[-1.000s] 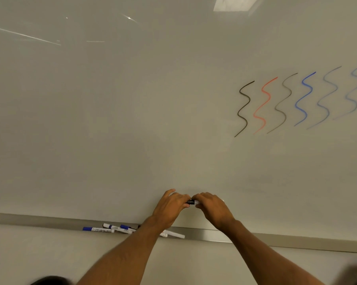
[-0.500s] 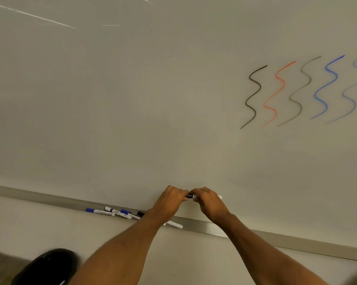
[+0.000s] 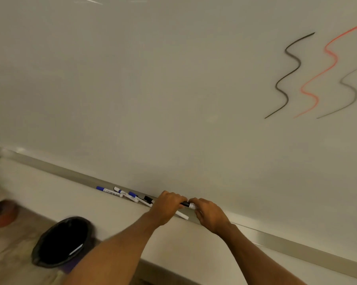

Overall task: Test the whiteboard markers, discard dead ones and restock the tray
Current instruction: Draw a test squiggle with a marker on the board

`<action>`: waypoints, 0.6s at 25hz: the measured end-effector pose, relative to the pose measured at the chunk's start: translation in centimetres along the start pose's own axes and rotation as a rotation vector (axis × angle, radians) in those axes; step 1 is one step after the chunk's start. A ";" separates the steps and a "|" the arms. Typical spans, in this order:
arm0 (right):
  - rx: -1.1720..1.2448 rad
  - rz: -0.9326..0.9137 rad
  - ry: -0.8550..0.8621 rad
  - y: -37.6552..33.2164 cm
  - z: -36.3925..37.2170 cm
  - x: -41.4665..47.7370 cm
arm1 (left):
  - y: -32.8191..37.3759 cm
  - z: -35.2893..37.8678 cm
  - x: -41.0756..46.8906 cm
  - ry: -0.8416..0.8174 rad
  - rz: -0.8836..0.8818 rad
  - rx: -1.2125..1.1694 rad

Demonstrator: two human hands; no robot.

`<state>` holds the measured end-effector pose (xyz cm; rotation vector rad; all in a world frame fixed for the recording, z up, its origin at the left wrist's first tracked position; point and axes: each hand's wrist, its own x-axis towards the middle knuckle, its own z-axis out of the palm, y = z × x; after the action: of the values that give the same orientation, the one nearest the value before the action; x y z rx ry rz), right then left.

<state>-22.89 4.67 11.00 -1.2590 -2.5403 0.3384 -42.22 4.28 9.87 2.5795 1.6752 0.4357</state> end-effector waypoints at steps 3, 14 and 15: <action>-0.020 0.100 -0.008 0.7 1.8 0.1 | 0.0 1.9 -0.9 -0.014 -0.180 0.014; 0.076 0.295 -0.162 2.6 7.8 4.5 | -2.2 6.3 -2.6 -0.127 -0.401 0.035; 0.094 0.290 -0.166 2.8 8.2 4.9 | -2.4 6.5 -2.6 -0.128 -0.413 0.042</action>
<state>-26.62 9.57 3.14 -1.6249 -2.4371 0.6410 -43.71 3.70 2.67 2.1436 2.1104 0.2100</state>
